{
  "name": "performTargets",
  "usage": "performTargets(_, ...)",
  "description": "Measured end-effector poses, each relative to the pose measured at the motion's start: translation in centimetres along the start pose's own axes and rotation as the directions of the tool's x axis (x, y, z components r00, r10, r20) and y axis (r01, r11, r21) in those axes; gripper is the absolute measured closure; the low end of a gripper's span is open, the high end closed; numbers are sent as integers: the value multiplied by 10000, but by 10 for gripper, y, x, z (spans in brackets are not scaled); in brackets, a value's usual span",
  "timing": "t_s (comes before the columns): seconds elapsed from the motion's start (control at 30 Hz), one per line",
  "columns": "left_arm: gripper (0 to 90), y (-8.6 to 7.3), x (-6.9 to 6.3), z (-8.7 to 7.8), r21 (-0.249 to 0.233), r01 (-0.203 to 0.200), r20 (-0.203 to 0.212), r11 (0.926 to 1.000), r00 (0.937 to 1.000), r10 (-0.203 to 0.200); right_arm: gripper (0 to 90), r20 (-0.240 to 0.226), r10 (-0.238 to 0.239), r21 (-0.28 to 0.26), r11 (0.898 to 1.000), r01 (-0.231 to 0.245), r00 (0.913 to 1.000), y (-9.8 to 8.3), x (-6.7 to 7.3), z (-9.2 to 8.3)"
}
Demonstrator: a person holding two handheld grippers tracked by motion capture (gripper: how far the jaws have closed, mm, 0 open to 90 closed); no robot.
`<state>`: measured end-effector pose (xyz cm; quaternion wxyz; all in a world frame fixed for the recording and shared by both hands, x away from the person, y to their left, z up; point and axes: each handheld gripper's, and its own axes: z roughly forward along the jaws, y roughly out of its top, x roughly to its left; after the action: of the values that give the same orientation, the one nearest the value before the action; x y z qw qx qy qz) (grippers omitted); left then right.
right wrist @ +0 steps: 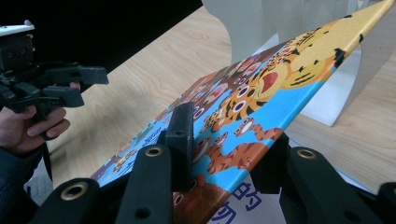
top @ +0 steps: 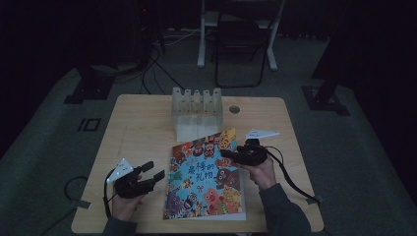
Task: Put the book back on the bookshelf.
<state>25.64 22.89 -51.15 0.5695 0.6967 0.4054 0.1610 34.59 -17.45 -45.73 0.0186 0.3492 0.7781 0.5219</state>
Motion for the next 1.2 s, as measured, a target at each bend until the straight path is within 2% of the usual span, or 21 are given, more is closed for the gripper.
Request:
performTargets(0.1, 316, 1, 0, 0, -103, -128, -162, 9999, 9998, 127, 655, 9, -114, -64, 9999, 114, 9999, 0, 1, -2)
performTargets(0.17, 339, 4, 0, 0, 84, -11, -62, 10000, 10000, 11, 655, 17, -167, -105, 9998, 168, 9999, 0, 2, -3)
performTargets(0.37, 321, 10, 1, 3, 529, 49, -170, 9986, 9998, -40, 655, 22, -458, -262, 9986, 459, 9989, 1, 5, -8)
performTargets(0.53, 288, 14, 3, 4, 327, -38, 70, 9995, 10000, 36, 656, 15, -651, -349, 9973, 651, 9979, 1, 7, -11)
performTargets(0.73, 265, 18, 3, 6, 434, -177, -54, 9989, 9998, 179, 656, 13, -916, -455, 9948, 916, 9958, 2, 9, -15)
performTargets(0.77, 262, 20, 3, 9, 494, -343, -152, 9982, 9993, 351, 656, 2, -989, -502, 9938, 988, 9951, 2, 10, -16)
performTargets(0.87, 262, 22, 4, 11, 578, -400, -215, 9975, 9989, 413, 655, -7, -1107, -554, 9923, 1105, 9938, 2, 11, -17)
performTargets(1.2, 260, 27, 6, 20, 705, -515, -76, 9962, 9986, 522, 655, -31, -1426, -697, 9874, 1421, 9898, 3, 13, -22)
